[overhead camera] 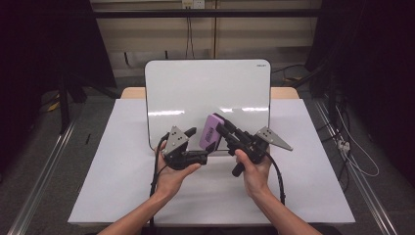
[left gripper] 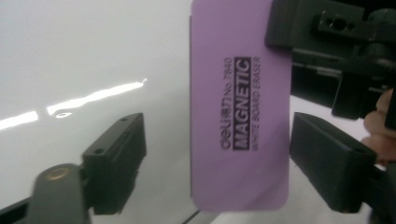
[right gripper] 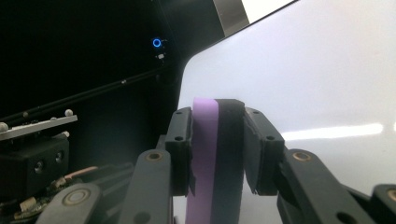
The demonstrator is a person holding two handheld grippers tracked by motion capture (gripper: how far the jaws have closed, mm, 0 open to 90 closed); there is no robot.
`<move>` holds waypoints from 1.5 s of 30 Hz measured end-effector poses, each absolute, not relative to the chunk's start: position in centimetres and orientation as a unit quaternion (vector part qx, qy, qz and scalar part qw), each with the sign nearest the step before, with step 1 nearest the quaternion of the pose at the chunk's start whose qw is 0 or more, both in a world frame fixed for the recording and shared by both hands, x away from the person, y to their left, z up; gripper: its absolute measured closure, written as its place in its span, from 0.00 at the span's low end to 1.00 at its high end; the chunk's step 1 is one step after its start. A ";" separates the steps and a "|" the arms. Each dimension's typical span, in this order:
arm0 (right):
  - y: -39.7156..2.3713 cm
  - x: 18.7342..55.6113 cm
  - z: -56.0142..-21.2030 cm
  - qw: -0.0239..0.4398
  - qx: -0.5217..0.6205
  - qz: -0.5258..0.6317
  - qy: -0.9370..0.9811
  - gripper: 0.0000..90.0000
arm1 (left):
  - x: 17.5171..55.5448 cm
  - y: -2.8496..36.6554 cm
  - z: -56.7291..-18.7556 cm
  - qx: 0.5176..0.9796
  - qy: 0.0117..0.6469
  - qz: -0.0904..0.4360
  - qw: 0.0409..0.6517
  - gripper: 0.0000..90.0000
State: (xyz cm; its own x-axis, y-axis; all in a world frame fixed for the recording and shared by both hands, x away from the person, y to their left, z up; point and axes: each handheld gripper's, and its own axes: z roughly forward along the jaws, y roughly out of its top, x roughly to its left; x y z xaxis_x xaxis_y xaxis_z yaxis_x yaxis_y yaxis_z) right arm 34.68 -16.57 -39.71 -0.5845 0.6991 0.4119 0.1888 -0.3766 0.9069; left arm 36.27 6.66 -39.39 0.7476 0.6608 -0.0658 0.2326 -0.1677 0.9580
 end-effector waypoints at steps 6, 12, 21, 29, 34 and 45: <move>-17.5 34.4 -39.9 0.200 0.415 0.702 0.543 0.74 | 36.2 7.9 -39.1 0.749 0.300 0.184 0.561 0.14; -18.6 34.2 -40.2 0.223 0.419 0.685 0.553 0.74 | 36.0 9.3 -38.9 0.751 0.306 0.189 0.553 0.11; -20.6 33.6 -40.4 0.253 0.426 0.661 0.563 0.75 | 35.7 11.5 -39.6 0.760 0.314 0.198 0.533 0.03; -22.1 33.0 -40.5 0.291 0.425 0.633 0.578 0.75 | 35.2 13.0 -40.4 0.759 0.324 0.195 0.529 0.03; -22.7 32.8 -40.7 0.324 0.420 0.598 0.600 0.75 | 35.1 13.8 -41.1 0.763 0.332 0.206 0.514 0.04; -24.2 33.1 -40.6 0.388 0.419 0.509 0.645 0.75 | 33.9 16.0 -42.3 0.778 0.333 0.216 0.486 0.04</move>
State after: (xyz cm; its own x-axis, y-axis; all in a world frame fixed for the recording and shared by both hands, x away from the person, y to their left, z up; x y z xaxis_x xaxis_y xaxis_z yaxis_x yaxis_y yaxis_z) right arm 33.08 -24.19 -40.58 -0.3489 0.9343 -0.0736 0.1454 0.1316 0.9806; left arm 33.92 15.99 -42.34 0.6848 0.7286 0.0124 0.3082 -0.3050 0.9011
